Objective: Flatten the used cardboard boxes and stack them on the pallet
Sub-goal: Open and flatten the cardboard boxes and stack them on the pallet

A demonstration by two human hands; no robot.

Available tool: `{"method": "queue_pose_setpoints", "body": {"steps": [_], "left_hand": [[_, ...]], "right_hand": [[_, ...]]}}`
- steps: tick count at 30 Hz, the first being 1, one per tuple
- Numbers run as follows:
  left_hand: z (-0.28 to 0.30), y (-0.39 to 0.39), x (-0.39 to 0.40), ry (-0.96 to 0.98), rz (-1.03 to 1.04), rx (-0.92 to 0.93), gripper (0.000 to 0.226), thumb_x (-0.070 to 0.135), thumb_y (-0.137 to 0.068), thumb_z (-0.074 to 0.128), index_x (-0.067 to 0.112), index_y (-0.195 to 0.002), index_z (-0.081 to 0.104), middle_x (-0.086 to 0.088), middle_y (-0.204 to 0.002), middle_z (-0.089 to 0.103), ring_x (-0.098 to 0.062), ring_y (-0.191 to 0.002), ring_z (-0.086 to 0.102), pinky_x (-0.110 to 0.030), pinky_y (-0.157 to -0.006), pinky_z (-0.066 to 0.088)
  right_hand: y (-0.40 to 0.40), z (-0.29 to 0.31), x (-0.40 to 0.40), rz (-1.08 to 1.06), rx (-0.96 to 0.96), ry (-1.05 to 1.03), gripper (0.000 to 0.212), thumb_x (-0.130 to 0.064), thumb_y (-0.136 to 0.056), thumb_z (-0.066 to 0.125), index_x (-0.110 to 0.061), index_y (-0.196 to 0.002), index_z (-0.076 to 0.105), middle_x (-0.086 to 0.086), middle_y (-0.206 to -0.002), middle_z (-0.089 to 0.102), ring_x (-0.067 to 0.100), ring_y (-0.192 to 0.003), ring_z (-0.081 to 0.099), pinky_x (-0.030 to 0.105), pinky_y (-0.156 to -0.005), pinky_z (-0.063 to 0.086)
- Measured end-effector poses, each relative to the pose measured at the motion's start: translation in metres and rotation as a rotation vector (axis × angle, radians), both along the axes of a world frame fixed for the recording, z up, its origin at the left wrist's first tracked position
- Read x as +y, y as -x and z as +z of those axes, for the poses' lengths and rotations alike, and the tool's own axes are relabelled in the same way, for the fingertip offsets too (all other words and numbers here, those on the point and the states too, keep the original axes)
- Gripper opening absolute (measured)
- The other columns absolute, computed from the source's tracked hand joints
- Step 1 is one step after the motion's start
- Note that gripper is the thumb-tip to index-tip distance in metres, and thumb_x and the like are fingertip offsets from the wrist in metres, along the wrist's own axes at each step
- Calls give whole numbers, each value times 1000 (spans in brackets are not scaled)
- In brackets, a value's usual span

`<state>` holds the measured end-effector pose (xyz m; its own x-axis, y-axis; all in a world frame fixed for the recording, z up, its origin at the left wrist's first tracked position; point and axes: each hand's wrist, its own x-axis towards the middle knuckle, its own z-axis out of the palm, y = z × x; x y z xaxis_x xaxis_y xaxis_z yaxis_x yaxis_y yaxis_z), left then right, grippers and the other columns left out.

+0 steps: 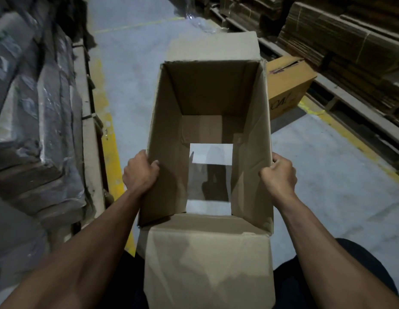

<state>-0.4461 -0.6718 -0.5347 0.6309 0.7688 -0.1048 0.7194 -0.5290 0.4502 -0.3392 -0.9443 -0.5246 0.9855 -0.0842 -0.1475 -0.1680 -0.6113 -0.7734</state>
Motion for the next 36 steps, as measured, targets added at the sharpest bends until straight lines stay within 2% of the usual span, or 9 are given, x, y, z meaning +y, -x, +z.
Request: {"method": "queue_pose_setpoints", "body": {"steps": [3,7,11,16,20,27,32,34,36], "left_hand": [[-3,1,4,28,5,-68,24,27,-95,63,9,-110,62,-17,-108,67,-40,-102,62,-42,-83,52],[-3,2,4,43,10,-101,23,27,-95,63,11,-111,63,-14,-107,69,-37,-99,63,-48,-85,55],[2,8,-3,33,-18,-116,23,24,-95,61,11,-113,64,-14,-109,69,-38,-101,62,-45,-86,53],[4,22,-31,-73,-183,-75,31,17,-94,57,9,-124,60,-19,-110,68,-42,-102,61,-44,-81,47],[3,29,-43,-97,-213,-59,35,15,-93,55,11,-128,58,-20,-110,69,-43,-101,61,-44,-80,47],[5,21,-22,74,-48,-118,22,18,-94,62,9,-114,66,-15,-106,70,-40,-101,62,-37,-80,47],[-2,33,-16,157,-21,-162,17,22,-92,67,15,-107,70,-11,-97,73,-36,-92,67,-48,-84,56],[-3,36,-17,137,-31,-178,15,20,-92,68,13,-105,71,-12,-95,73,-35,-89,67,-47,-82,56],[-3,41,-19,114,-66,-205,13,17,-92,68,11,-102,72,-13,-92,73,-36,-86,66,-47,-80,56]], "right_hand": [[3,-1,-2,-19,-5,27,30,-11,-97,63,-19,-125,64,6,-106,66,24,-81,61,33,-71,56],[2,0,-6,-32,4,38,34,-9,-96,62,-20,-128,64,4,-104,63,26,-84,58,36,-74,54],[0,2,-8,-64,1,37,39,-7,-96,61,-18,-133,62,11,-116,66,26,-86,56,38,-77,55],[-5,7,-11,-171,22,8,33,-6,-96,60,-13,-128,63,16,-118,65,28,-88,52,33,-72,45],[-4,10,-16,-204,40,-17,32,-5,-95,59,-13,-125,64,14,-117,66,28,-88,54,32,-71,44],[6,6,-12,50,10,102,45,-10,-94,66,-21,-136,56,10,-120,65,24,-88,55,27,-65,46],[2,9,-9,107,52,172,48,-23,-95,67,-21,-139,50,10,-126,63,22,-88,54,27,-66,42],[-4,17,-9,73,65,164,50,-29,-97,64,-20,-144,47,11,-133,60,29,-98,57,29,-72,42],[-10,26,-11,25,90,138,55,-35,-99,61,-19,-149,43,13,-140,55,37,-120,54,36,-85,42]]}}
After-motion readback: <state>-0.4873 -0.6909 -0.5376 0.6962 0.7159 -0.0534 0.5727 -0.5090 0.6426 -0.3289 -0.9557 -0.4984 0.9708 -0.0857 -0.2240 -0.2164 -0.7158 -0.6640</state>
